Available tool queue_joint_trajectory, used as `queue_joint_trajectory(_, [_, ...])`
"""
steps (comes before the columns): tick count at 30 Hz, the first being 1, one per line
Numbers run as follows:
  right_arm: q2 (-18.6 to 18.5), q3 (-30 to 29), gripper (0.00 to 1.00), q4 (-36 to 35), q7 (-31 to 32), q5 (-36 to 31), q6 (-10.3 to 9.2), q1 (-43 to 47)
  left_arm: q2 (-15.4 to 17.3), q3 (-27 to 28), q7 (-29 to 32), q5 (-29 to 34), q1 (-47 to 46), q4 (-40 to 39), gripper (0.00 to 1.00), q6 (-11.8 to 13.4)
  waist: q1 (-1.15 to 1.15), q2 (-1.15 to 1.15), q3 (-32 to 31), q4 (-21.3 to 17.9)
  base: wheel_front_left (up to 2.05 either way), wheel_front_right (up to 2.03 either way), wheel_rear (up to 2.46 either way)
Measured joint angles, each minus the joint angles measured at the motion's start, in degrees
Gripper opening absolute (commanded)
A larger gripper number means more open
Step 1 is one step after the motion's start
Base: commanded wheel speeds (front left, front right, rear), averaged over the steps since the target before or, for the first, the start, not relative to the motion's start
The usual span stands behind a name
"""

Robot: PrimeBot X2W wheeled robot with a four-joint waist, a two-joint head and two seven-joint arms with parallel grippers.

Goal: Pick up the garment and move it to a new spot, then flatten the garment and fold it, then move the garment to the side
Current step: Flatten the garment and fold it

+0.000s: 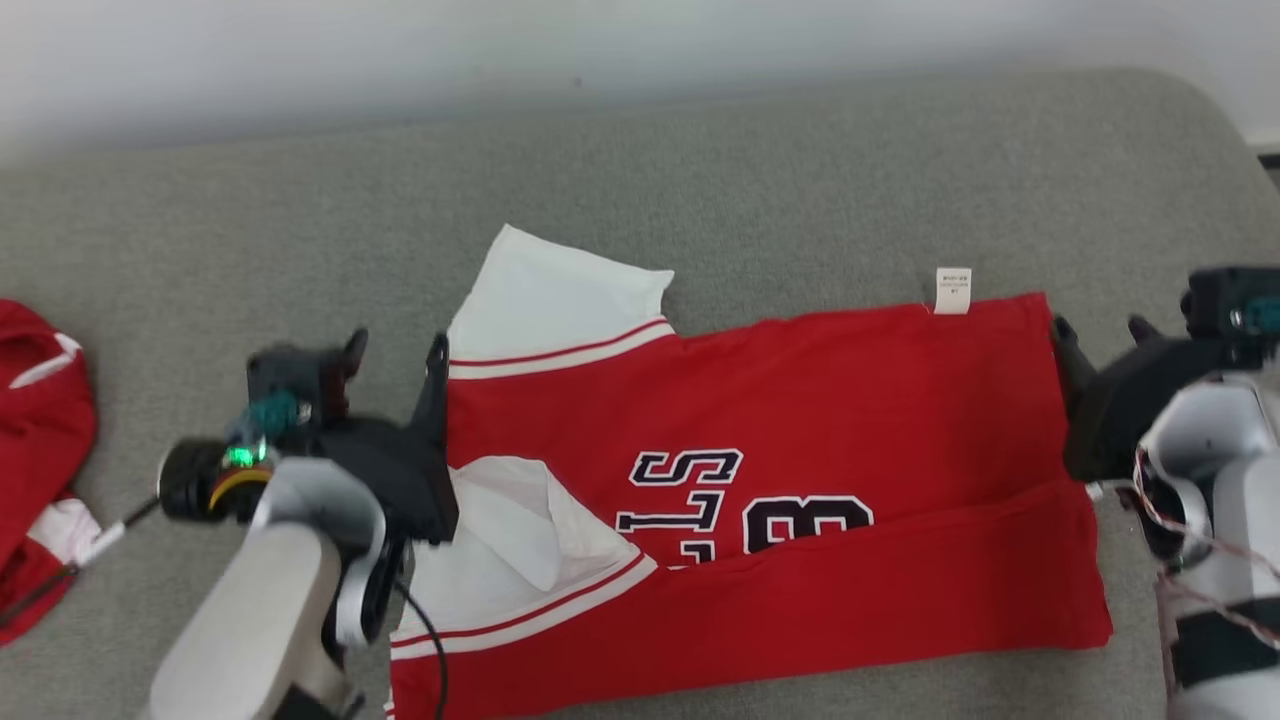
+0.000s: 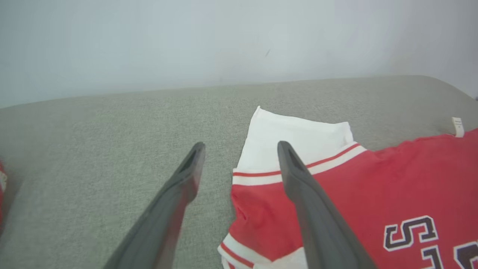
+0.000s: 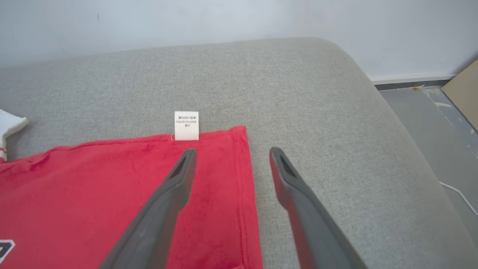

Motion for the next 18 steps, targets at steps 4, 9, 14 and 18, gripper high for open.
queue_joint_trajectory(4, [-1.0, 2.9, 1.0, 5.0, 0.0, 0.8, 0.01, -6.5, -1.0, -0.7, 1.7, 0.1, -7.7, 5.5, 1.0, -1.6, 0.0, 0.0, 3.2, -1.0, 0.0, 0.0, 0.0])
queue_joint_trajectory(9, [-1.9, 5.8, 1.0, 9.3, -0.9, 1.5, 0.01, -12.6, -1.1, -1.4, 4.7, 0.5, -15.5, 12.2, 1.0, -3.1, 0.01, 0.01, 7.3, -2.5, 0.0, 0.0, 0.0])
queue_joint_trajectory(14, [-2.4, 7.7, 1.0, 12.1, -2.8, 2.1, 0.01, -16.5, -0.9, -2.2, 6.1, 1.2, -21.1, 16.7, 1.0, -4.1, 0.01, 0.01, 10.9, -4.3, 0.0, 0.0, 0.0])
queue_joint_trajectory(18, [-2.8, 8.9, 1.0, 13.9, -4.2, 2.5, 0.0, -17.8, -1.2, -2.5, 6.6, 1.5, -23.7, 19.8, 1.0, -3.9, 0.01, 0.01, 13.0, -5.5, 0.0, 0.0, 0.0])
